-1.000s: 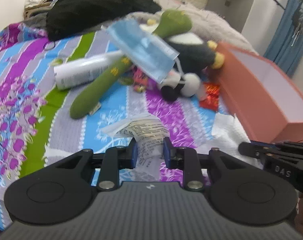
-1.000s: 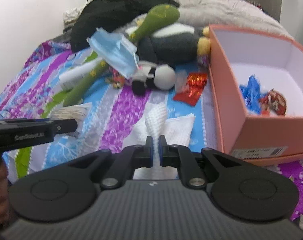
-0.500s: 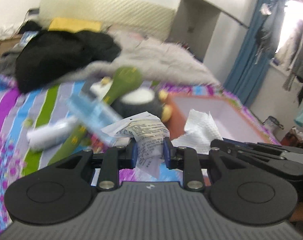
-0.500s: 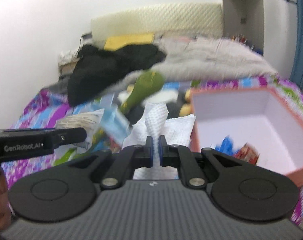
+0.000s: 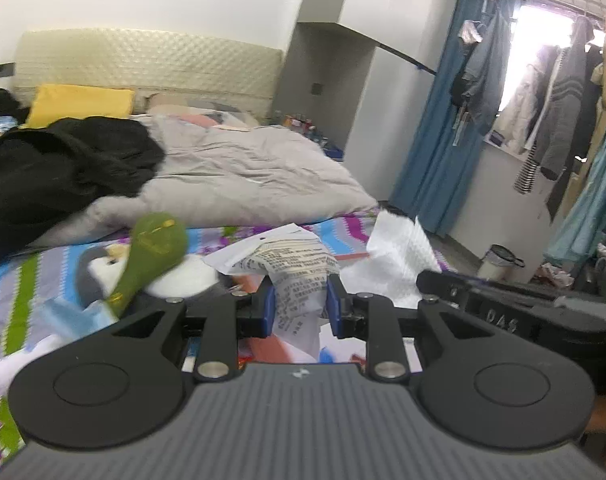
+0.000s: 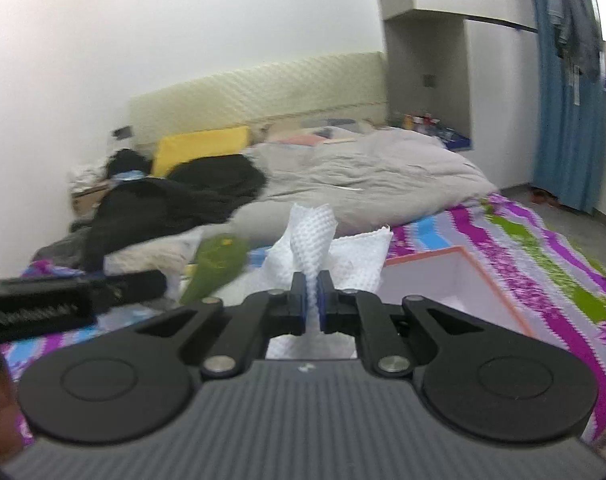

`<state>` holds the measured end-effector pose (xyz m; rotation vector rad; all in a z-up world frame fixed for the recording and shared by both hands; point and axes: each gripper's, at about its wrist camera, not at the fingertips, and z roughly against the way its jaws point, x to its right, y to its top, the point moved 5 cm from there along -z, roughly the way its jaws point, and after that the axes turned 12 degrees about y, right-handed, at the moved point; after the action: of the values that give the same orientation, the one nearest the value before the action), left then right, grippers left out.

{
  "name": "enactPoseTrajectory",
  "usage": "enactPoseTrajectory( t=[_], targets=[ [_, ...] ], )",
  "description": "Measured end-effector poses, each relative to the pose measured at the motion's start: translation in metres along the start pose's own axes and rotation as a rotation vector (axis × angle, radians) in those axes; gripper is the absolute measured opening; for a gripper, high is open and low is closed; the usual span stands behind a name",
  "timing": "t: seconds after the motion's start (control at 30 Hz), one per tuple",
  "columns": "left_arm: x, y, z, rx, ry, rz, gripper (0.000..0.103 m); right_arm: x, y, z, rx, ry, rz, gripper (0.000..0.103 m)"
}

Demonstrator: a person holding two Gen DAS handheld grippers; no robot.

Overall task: Organize soft objects
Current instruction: 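Carry the clear bag and white tissue over the pink box with both tools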

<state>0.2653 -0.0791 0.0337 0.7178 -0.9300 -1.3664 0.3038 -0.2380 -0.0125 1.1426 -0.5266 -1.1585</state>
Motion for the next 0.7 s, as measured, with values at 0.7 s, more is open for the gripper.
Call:
enactPoseTrajectory(
  t=[0.7],
  targets=[
    [0.083, -0.054, -0.173, -0.294, -0.047, -0.17, 0.03, 0.127, -0.082, -0.05, -0.279, -0.158, -0.166, 0.01]
  ],
)
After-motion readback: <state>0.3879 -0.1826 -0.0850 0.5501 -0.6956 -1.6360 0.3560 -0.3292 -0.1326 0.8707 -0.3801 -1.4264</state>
